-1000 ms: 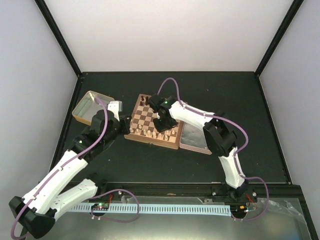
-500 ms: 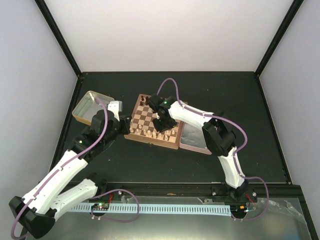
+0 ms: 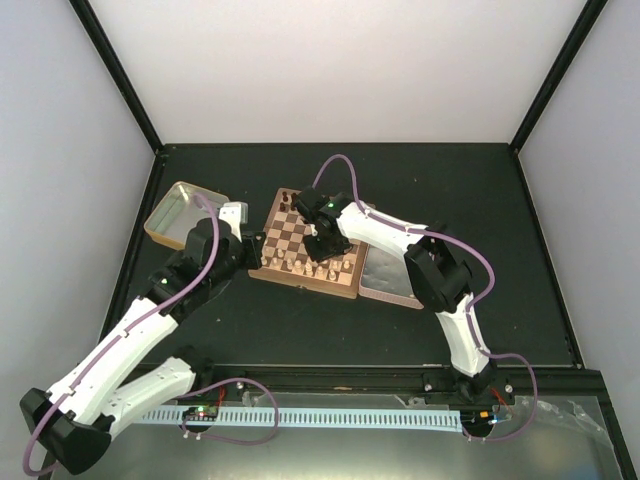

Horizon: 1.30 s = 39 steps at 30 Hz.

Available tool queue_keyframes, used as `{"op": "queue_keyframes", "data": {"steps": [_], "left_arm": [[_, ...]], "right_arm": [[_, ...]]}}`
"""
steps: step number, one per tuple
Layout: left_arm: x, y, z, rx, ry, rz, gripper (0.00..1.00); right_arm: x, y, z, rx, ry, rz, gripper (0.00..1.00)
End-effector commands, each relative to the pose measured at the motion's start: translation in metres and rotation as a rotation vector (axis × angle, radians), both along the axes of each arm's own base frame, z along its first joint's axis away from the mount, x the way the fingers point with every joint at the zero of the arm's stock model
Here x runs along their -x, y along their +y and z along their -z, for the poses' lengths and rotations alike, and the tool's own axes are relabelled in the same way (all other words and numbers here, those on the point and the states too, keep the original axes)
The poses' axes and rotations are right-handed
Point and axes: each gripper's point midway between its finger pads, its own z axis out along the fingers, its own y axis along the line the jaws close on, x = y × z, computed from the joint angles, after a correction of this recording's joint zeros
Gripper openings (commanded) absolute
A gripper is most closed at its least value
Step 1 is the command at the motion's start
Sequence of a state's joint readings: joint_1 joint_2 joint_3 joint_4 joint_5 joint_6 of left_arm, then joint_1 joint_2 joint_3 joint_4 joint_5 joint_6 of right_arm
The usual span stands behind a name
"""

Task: Set up the chess pieces on the board
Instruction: Place the chess piece on the chessboard.

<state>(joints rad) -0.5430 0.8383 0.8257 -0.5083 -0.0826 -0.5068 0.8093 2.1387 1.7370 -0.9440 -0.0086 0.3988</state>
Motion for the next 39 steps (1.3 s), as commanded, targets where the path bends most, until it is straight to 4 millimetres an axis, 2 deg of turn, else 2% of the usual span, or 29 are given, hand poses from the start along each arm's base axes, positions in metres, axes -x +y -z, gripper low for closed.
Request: {"op": "queue_keyframes", "data": {"steps": [1, 5, 15, 24, 28, 32, 35, 39], "left_arm": [[-0.001, -0.001, -0.004, 0.004, -0.003, 0.008, 0.01], [-0.002, -0.001, -0.003, 0.004, -0.002, 0.008, 0.02], [-0.002, -0.003, -0.001, 0.003, 0.005, 0.013, 0.02], [-0.003, -0.007, 0.001, 0.009, 0.014, 0.025, 0.02], [-0.004, -0.009, 0.001, 0.015, 0.018, 0.034, 0.02], [-0.004, -0.014, 0.0, 0.02, 0.018, 0.058, 0.01], [-0.005, -0.022, 0.0, 0.026, 0.019, 0.096, 0.01], [-0.007, -0.035, 0.002, 0.032, 0.04, 0.159, 0.02]], "right_arm": [[-0.006, 0.007, 0.001, -0.006, -0.023, -0.004, 0.26], [-0.003, 0.005, 0.008, 0.003, -0.01, -0.007, 0.25], [0.004, 0.003, 0.011, -0.007, 0.016, -0.001, 0.17], [0.003, -0.004, 0.004, 0.009, -0.009, 0.011, 0.17], [0.002, -0.003, 0.0, 0.003, -0.018, 0.014, 0.2], [-0.002, -0.001, -0.021, -0.042, -0.067, 0.035, 0.24], [-0.007, 0.0, -0.047, -0.109, -0.132, 0.067, 0.29], [-0.016, -0.013, -0.083, -0.187, -0.227, 0.165, 0.35]]}}
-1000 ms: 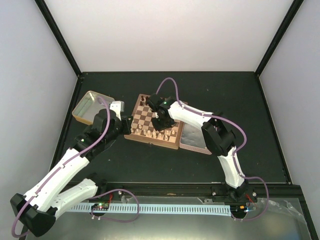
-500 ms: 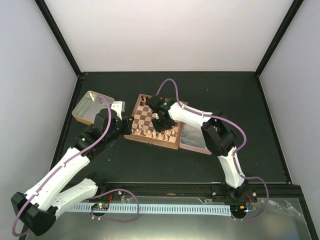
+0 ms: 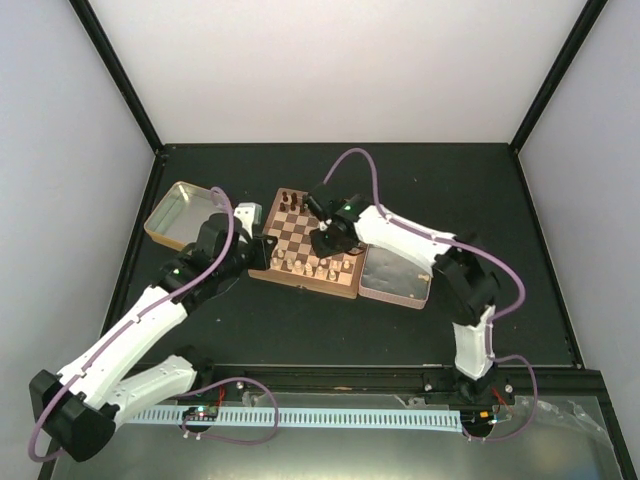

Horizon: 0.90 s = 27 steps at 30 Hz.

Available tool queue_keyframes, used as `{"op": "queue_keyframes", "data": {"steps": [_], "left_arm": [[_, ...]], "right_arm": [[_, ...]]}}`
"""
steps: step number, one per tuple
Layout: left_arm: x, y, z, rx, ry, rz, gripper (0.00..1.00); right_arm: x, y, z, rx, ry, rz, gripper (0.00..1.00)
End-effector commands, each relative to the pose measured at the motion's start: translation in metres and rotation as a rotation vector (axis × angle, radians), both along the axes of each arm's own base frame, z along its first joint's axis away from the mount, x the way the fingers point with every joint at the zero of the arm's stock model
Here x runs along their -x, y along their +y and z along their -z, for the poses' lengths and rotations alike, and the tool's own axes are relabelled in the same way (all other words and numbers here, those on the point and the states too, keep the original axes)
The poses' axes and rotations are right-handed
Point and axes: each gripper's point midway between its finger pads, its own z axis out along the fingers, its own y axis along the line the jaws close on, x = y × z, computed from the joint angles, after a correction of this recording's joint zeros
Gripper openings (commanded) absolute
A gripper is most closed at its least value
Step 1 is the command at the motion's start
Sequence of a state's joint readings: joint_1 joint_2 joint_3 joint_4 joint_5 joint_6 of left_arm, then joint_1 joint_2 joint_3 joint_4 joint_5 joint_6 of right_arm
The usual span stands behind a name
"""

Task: Set up the chess pieces on the board
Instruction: Place the chess piece on the chessboard.

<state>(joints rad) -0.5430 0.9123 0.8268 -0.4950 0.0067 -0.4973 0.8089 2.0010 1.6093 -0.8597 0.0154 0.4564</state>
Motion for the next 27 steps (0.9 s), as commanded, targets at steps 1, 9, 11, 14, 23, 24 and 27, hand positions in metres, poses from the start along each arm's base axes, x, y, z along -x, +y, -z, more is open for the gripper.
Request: {"op": "queue_keyframes", "data": {"steps": [1, 9, 11, 14, 23, 24, 27], "left_arm": [[-0.005, -0.021, -0.016, 0.039, -0.024, 0.1, 0.01], [-0.025, -0.053, -0.002, 0.059, 0.04, 0.193, 0.02], [-0.037, -0.06, 0.002, 0.056, 0.055, 0.192, 0.02], [-0.056, -0.071, 0.016, 0.04, 0.079, 0.182, 0.02], [-0.106, -0.076, 0.096, -0.131, 0.174, 0.11, 0.03], [-0.109, -0.078, 0.101, -0.139, 0.174, 0.11, 0.04], [-0.117, -0.079, 0.114, -0.167, 0.17, 0.108, 0.06]], "right_arm": [[-0.021, -0.01, -0.064, -0.142, -0.174, 0.135, 0.36], [-0.02, -0.073, -0.107, -0.316, -0.324, 0.36, 0.41], [-0.014, -0.087, -0.108, -0.331, -0.34, 0.392, 0.41], [-0.005, -0.104, -0.102, -0.336, -0.347, 0.425, 0.42], [0.015, -0.129, -0.08, -0.316, -0.321, 0.443, 0.43], [0.016, -0.13, -0.078, -0.315, -0.318, 0.44, 0.43], [0.017, -0.132, -0.075, -0.31, -0.312, 0.436, 0.43]]}}
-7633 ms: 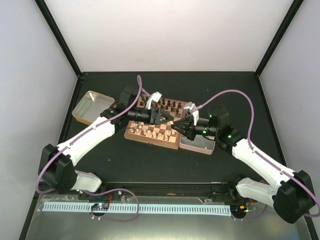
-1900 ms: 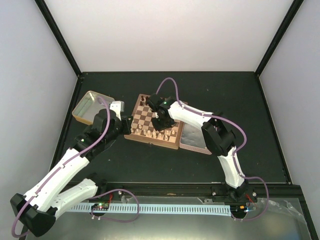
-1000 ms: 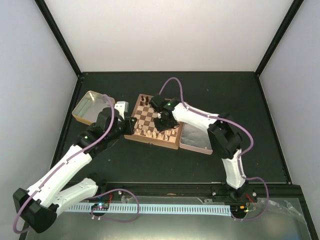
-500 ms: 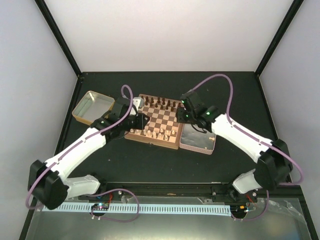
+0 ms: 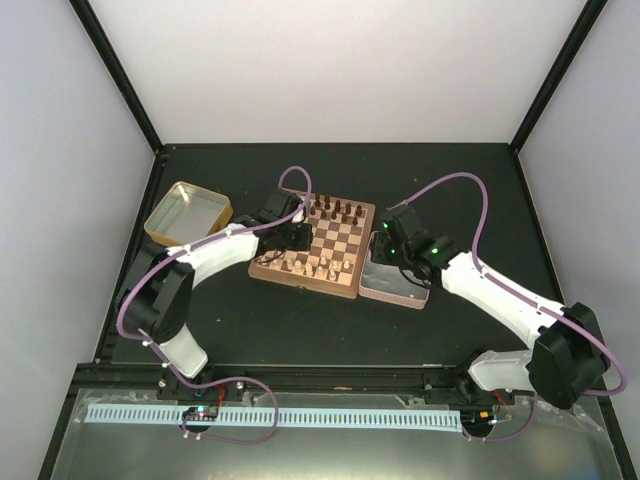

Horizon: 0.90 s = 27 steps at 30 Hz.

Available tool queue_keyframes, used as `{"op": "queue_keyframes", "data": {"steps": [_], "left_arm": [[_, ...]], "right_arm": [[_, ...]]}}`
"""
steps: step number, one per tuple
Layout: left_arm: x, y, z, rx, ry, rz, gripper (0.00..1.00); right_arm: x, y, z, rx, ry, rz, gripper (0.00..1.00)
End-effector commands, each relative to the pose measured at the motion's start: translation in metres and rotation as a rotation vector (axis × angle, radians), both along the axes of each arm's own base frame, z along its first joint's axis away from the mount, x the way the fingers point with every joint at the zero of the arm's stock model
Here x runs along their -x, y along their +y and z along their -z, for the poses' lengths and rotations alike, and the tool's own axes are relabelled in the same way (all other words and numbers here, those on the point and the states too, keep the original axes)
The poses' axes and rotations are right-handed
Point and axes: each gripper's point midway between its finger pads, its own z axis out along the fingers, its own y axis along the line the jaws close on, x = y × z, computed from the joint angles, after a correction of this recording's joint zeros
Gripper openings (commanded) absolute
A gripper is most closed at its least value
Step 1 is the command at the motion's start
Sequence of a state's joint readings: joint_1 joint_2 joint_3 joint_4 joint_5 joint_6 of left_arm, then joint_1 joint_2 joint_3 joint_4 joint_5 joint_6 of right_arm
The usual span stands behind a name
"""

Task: Set up the chess pieces on the board
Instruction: Place the chess piece on the chessboard.

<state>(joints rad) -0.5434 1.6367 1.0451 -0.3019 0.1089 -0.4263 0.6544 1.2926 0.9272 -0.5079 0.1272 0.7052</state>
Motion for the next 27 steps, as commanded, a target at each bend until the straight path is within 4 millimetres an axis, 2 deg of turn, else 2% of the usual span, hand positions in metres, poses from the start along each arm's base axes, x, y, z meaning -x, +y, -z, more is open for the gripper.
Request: {"op": "queue_keyframes", "data": {"steps": [1, 9, 15, 19, 27], "left_arm": [[-0.031, -0.004, -0.008, -0.029, -0.104, -0.006, 0.06], [-0.038, -0.003, 0.023, -0.086, -0.079, -0.001, 0.1], [-0.037, -0.005, 0.01, -0.081, -0.063, 0.003, 0.31], [-0.035, -0.002, -0.001, -0.096, -0.001, -0.013, 0.4], [-0.017, 0.0, 0.007, -0.137, 0.165, 0.004, 0.46]], "right_arm": [[-0.005, -0.002, -0.008, -0.022, -0.036, 0.011, 0.43], [-0.005, -0.001, -0.005, -0.028, -0.03, 0.002, 0.44], [-0.006, -0.001, -0.006, -0.033, -0.027, 0.0, 0.44], [-0.006, 0.0, -0.007, -0.036, -0.029, -0.004, 0.44], [-0.005, 0.001, 0.0, -0.036, -0.011, -0.008, 0.44]]}}
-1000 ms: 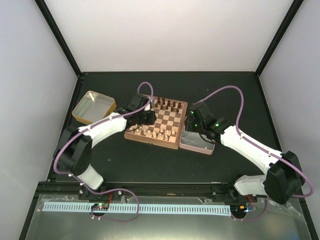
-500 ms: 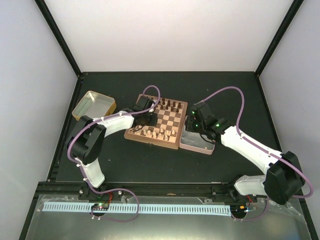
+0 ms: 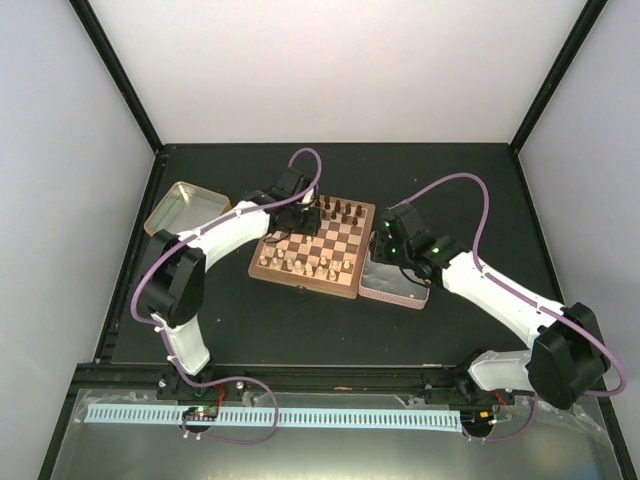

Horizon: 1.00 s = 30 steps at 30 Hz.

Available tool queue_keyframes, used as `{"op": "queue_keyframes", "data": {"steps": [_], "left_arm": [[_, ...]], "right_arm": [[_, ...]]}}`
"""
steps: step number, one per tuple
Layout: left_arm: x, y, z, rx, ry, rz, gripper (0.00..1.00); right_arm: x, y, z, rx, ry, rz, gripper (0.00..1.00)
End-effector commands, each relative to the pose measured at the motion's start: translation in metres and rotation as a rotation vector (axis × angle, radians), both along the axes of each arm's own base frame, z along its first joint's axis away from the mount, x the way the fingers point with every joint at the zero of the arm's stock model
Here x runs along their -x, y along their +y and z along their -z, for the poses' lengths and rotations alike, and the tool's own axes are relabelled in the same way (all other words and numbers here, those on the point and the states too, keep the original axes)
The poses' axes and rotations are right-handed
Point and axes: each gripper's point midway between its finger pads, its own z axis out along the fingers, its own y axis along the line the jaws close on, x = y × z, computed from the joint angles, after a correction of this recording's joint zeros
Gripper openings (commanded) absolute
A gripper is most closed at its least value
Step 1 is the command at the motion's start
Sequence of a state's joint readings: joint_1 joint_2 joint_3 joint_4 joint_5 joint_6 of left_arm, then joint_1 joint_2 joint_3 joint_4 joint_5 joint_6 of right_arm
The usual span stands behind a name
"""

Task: Set up the chess pieces on the board
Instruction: Place the chess piece on the chessboard, then pick up the chess piece from the chessboard.

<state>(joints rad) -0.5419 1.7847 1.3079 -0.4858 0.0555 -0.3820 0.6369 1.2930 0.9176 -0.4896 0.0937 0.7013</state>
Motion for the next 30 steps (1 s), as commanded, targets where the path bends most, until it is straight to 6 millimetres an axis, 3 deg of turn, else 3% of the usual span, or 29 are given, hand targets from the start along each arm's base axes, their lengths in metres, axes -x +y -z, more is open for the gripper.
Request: {"op": "queue_keyframes", "data": {"steps": [1, 13, 22, 30], "left_arm": [[0.019, 0.008, 0.021, -0.044, 0.16, 0.004, 0.45], [0.018, 0.005, 0.041, -0.074, 0.227, 0.018, 0.27], [0.011, 0.002, 0.04, -0.08, 0.211, 0.021, 0.26], [0.009, 0.003, 0.044, -0.094, 0.209, 0.022, 0.16]], "right_arm": [[-0.004, 0.0, 0.0, -0.012, -0.016, 0.0, 0.44], [-0.003, 0.001, 0.003, -0.008, -0.004, -0.005, 0.44], [-0.003, 0.0, 0.005, -0.007, -0.002, -0.004, 0.43], [-0.003, 0.0, 0.004, -0.006, -0.004, -0.003, 0.43]]}}
